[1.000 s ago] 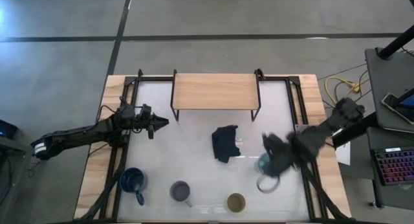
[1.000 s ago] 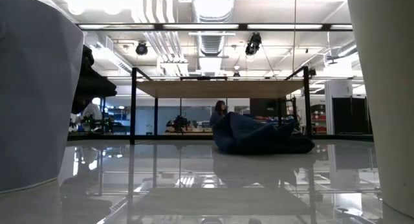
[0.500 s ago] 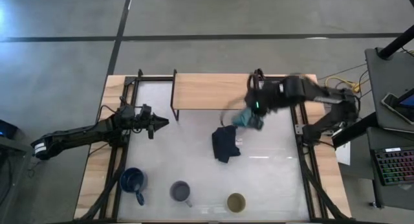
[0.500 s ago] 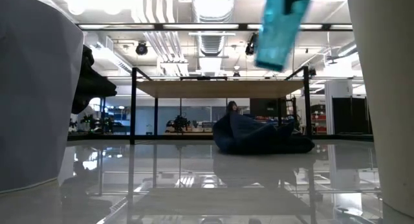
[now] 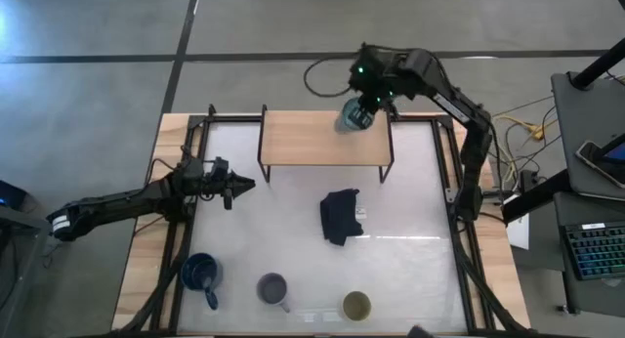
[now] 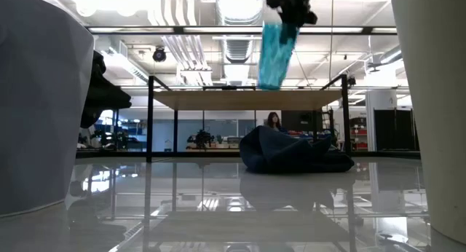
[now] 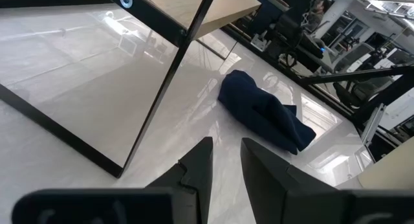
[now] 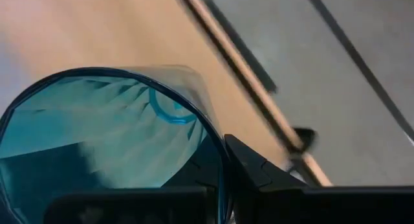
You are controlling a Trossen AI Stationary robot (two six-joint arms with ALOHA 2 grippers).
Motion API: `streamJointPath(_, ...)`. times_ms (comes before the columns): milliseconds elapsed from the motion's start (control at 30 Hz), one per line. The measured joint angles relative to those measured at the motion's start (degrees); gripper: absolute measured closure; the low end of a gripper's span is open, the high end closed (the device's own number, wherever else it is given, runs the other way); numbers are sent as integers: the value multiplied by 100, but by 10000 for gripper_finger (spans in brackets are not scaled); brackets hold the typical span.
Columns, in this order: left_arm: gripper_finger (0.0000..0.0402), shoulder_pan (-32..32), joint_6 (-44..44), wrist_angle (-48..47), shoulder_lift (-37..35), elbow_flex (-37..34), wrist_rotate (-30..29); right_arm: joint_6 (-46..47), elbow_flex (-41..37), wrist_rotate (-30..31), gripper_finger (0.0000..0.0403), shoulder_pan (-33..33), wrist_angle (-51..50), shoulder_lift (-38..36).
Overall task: Stack small to large cups/mugs on shelf
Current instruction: Put the blue cup on the shelf
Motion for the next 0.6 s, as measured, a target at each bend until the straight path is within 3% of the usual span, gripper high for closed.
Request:
streamJointPath(100, 335, -1, 0, 0, 0, 0, 0, 98, -275, -79, 394, -295, 22, -141)
streamJointPath(300, 335, -1, 2, 1, 0, 0, -2, 476, -885, -308, 394, -376, 12, -1115)
streamJointPath(400, 335, 0, 2, 0, 0, 0, -2, 862, -1362, -708, 394, -375, 21, -1635)
streamJointPath(600, 335, -1, 2, -1, 0, 0, 0, 1407, -2510, -642, 394, -413, 6, -2164)
